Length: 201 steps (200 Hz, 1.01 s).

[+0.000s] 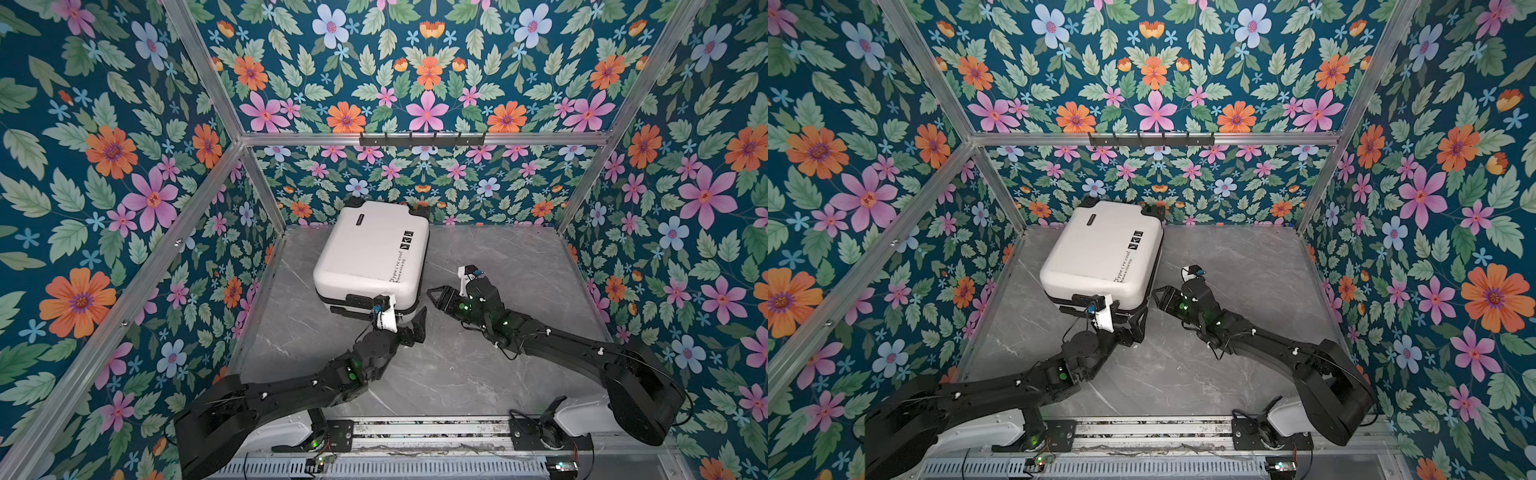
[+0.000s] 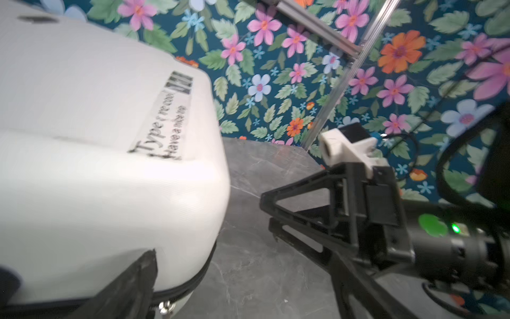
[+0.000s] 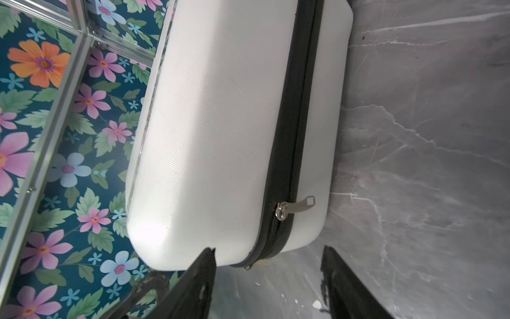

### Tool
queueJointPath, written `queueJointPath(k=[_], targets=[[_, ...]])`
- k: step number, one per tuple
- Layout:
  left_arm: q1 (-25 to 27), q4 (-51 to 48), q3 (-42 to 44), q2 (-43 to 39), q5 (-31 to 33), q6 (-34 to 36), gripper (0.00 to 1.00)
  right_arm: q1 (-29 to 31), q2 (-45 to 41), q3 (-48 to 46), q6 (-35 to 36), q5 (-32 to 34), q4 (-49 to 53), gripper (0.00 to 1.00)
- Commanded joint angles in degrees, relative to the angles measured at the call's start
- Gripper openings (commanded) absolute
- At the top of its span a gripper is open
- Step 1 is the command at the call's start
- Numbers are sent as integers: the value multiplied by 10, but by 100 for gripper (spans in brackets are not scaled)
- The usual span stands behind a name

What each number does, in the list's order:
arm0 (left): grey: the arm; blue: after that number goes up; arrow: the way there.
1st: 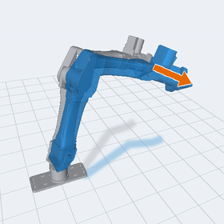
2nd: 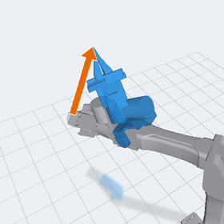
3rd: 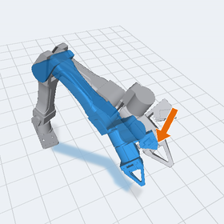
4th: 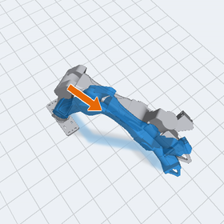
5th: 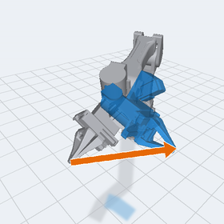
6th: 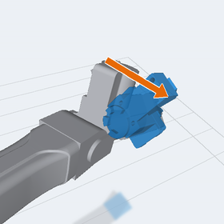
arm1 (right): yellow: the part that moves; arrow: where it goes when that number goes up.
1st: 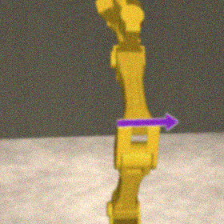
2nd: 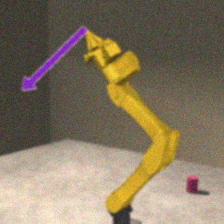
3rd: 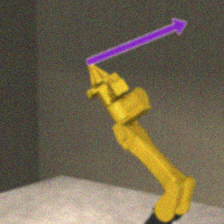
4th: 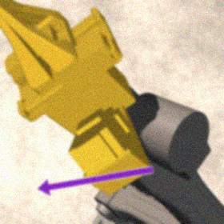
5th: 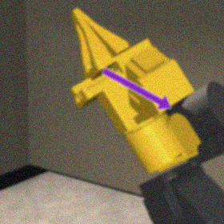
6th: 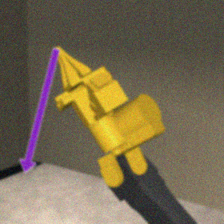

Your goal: Pack the luggage

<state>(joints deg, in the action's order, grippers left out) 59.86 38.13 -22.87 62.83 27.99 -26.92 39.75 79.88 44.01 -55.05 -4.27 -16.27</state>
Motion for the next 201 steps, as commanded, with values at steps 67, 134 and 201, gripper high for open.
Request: queueJointPath(k=[67,134,201], targets=[[-30,-285,132,-190,55,-491,90,86,25,51,119,46,85,58],[-245,-47,239,-186,-132,-528,87,125,89,56,98,59,10,59],[-272,282,272,10,-179,-544,86,124,84,20,87,84,-38,49]])
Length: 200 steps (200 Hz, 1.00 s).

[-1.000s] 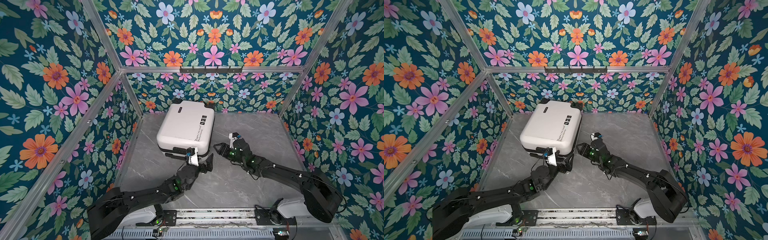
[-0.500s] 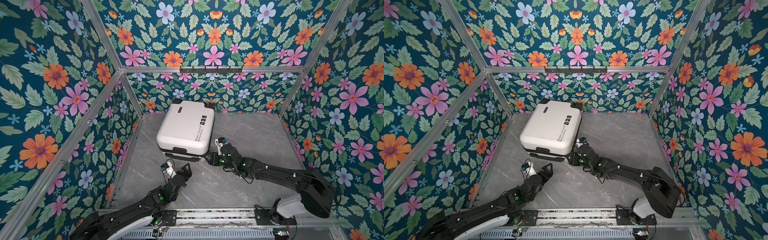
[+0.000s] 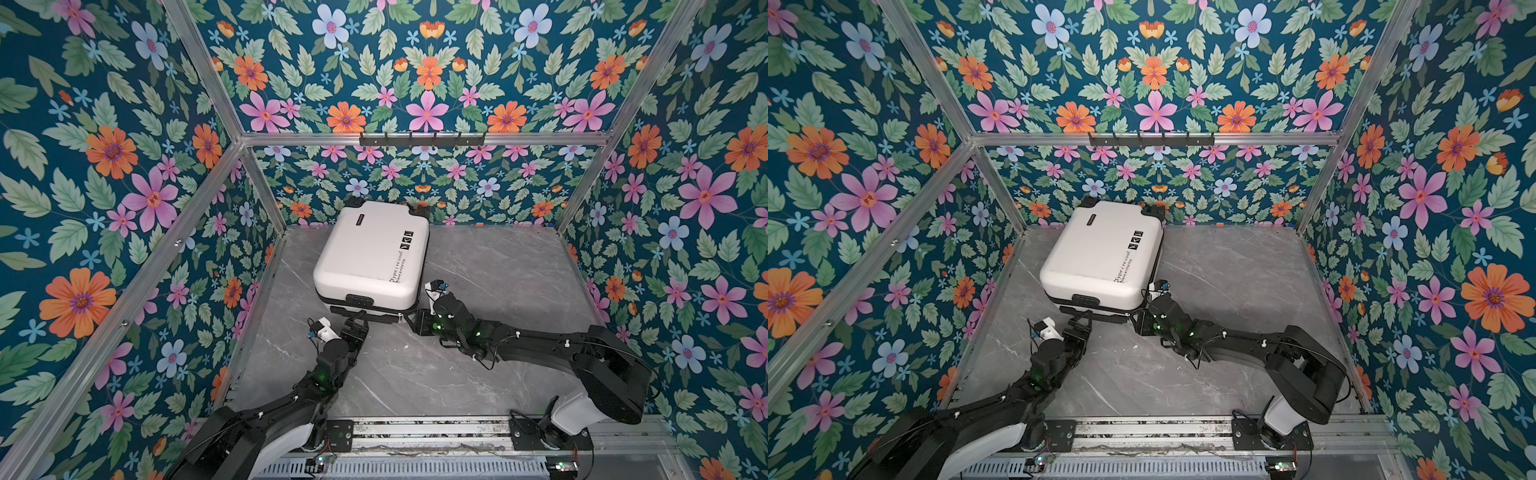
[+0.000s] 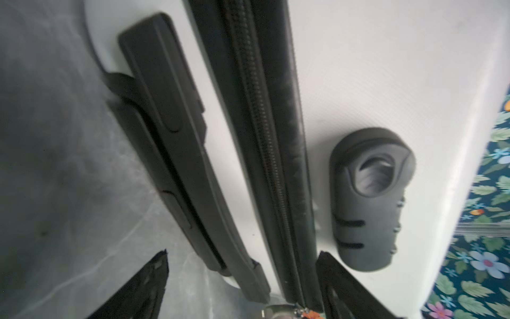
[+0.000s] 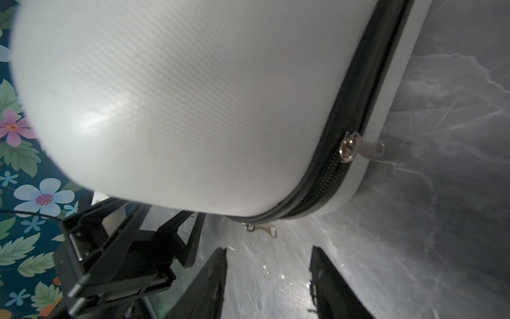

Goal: Pack the luggage
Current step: 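Close the left gripper on the black side handle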

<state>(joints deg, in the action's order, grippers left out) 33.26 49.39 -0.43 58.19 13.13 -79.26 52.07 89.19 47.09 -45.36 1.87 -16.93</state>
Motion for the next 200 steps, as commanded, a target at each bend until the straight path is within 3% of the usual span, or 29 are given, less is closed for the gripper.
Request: queueJointPath(k=[1,70,123,160,200], targets=[[-6,174,48,59,-31,-21,86,1,-10,-11,-10,24,-31,49],[-24,466,60,314,-69,-71,76,1,-38,-38,-9,45,-35,43],[-27,465,56,345,-53,-68,68,1,-39,-40,-11,44,-31,40],[-27,465,44,369,-66,-68,44,0,-5,-33,-32,14,-57,40],[-27,465,40,370,-71,-57,31,16,21,-27,-40,13,-92,41]])
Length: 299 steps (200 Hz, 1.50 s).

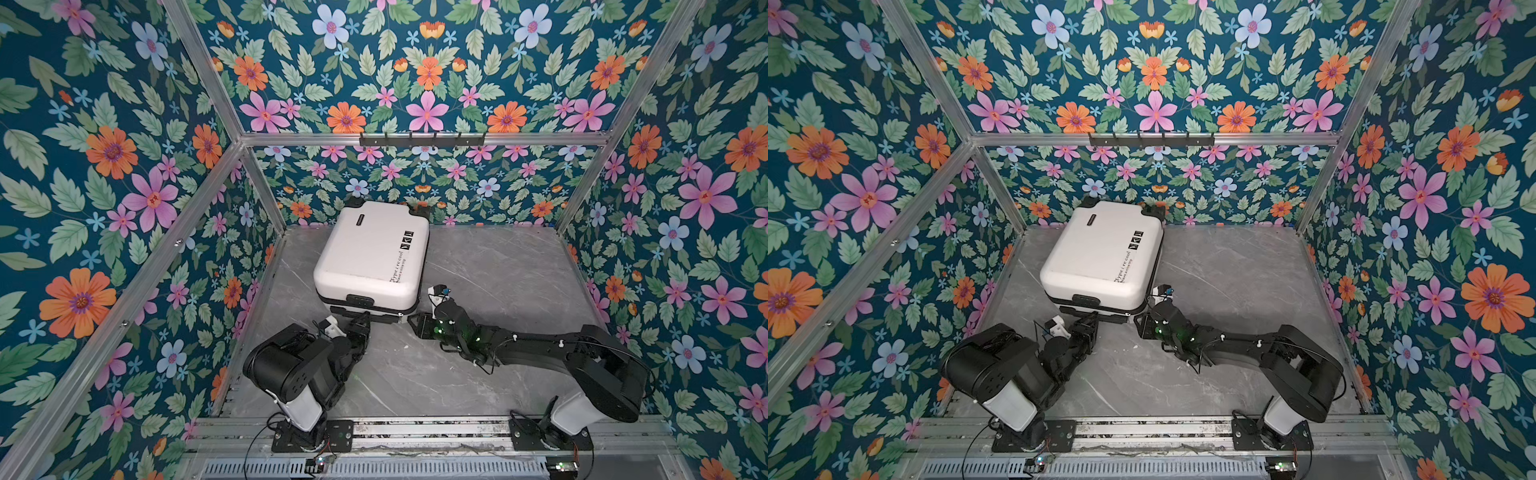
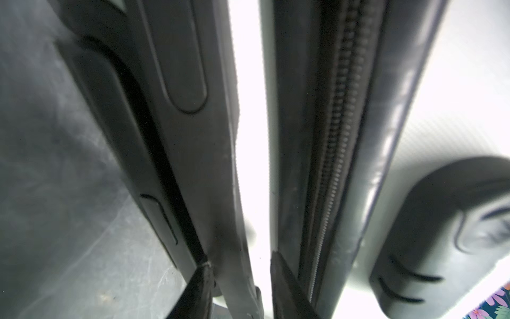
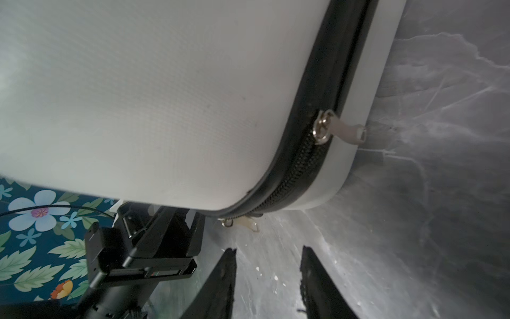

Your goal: Pack the luggage

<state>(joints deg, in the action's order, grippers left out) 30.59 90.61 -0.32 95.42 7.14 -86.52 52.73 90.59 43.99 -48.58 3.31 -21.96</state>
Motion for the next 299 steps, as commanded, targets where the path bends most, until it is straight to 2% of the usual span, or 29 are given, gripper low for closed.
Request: queueJointPath(k=[1,55,131,149,167,255,299], targets=[[0,53,38,-2,-11,16,31,10,7,4,-7,-2,-42,41],[0,52,17,-13,-47,39,0,27,26,7,-8,37,-60,49],[1,51,18,-15,-59,38,0,27,67,-2,-21,77,-105,51],[1,51,30,-13,-56,28,38,26,57,-11,-23,78,-103,51],[5,50,50,-13,-41,20,53,26,40,-28,-24,87,-102,51],[5,54,22,43,-36,25,55,26,-52,-55,-8,113,-67,51],[4,55,-2,51,-18,40,56,26,-66,-58,-7,113,-60,51]])
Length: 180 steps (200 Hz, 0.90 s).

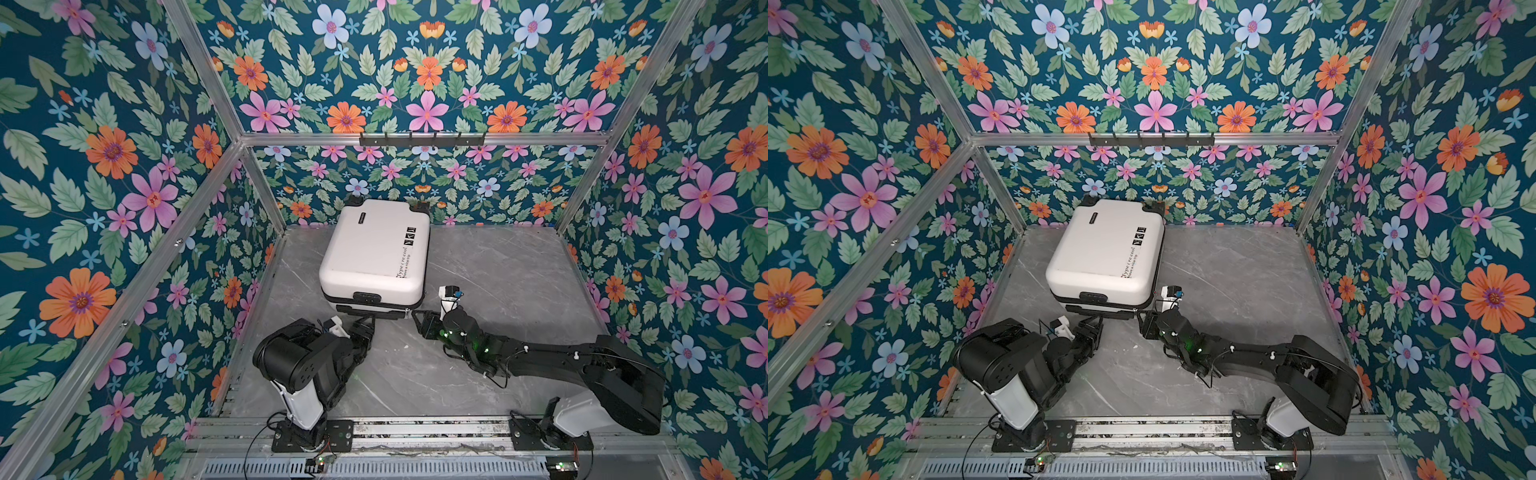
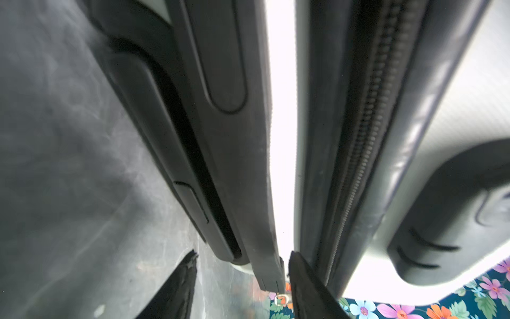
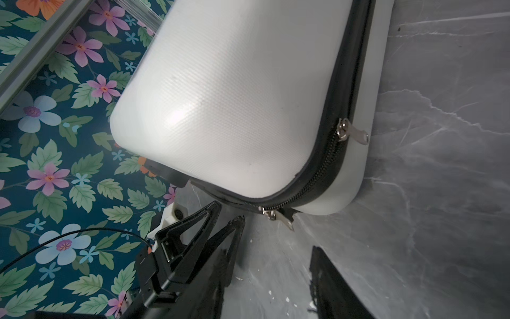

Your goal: Pack the luggage

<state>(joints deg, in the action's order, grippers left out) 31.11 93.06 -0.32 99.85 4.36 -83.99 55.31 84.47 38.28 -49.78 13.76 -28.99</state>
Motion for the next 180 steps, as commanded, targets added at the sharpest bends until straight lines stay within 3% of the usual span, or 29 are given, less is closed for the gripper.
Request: queueJointPath(k=[1,64,180], targets=[[-1,30,-3,7,10,15,56,0,-4,-1,5,9,11,51],[-3,30,-36,-7,20,38,53,0,-5,-3,-1,5,16,50],[-7,31,-74,46,19,18,45,0,-15,-1,3,3,19,49]])
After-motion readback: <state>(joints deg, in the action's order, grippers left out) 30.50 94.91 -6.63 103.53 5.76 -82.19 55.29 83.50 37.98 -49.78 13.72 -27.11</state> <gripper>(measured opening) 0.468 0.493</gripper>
